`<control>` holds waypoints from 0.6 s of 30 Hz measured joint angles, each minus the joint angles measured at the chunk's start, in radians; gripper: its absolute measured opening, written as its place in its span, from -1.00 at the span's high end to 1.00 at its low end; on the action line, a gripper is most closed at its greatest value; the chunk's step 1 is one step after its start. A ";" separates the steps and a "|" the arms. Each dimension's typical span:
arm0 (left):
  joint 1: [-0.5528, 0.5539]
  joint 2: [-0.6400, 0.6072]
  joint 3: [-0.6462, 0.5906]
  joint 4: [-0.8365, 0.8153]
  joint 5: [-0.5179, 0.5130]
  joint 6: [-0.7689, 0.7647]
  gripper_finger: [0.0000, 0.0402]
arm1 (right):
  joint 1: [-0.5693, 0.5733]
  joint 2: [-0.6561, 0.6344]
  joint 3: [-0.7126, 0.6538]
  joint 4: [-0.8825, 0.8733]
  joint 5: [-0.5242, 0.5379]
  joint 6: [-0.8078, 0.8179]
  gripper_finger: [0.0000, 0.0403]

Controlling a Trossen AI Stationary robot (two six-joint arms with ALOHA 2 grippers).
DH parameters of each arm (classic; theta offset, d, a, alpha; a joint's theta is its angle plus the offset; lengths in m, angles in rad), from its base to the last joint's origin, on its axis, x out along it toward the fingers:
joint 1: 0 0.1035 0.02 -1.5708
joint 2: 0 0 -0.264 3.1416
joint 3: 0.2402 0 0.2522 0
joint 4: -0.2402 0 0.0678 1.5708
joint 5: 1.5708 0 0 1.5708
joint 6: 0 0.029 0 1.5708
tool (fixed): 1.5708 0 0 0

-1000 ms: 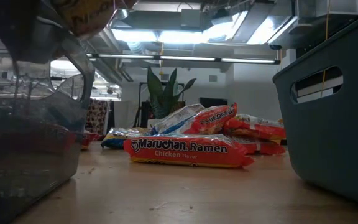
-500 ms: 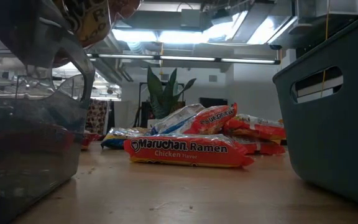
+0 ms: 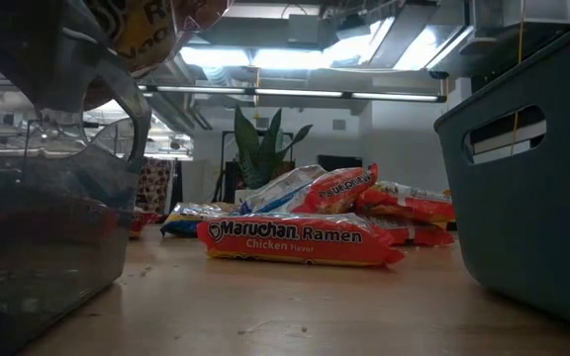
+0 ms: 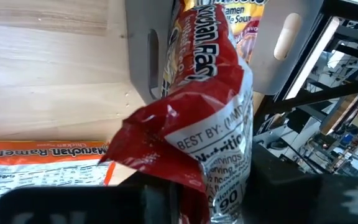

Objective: Sort Maruchan noodles
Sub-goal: Put the red noodle pack into the black bin

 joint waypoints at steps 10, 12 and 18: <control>0.000 0.000 0.000 -0.003 -0.001 0.000 1.00 | 0.000 0.000 0.000 -0.033 -0.034 0.028 0.55; 0.000 0.000 0.000 -0.003 -0.001 0.000 1.00 | 0.000 0.000 0.000 -0.035 -0.035 0.028 0.55; 0.000 0.000 0.000 -0.018 -0.021 0.000 1.00 | -0.007 -0.001 0.000 -0.036 -0.042 0.024 0.55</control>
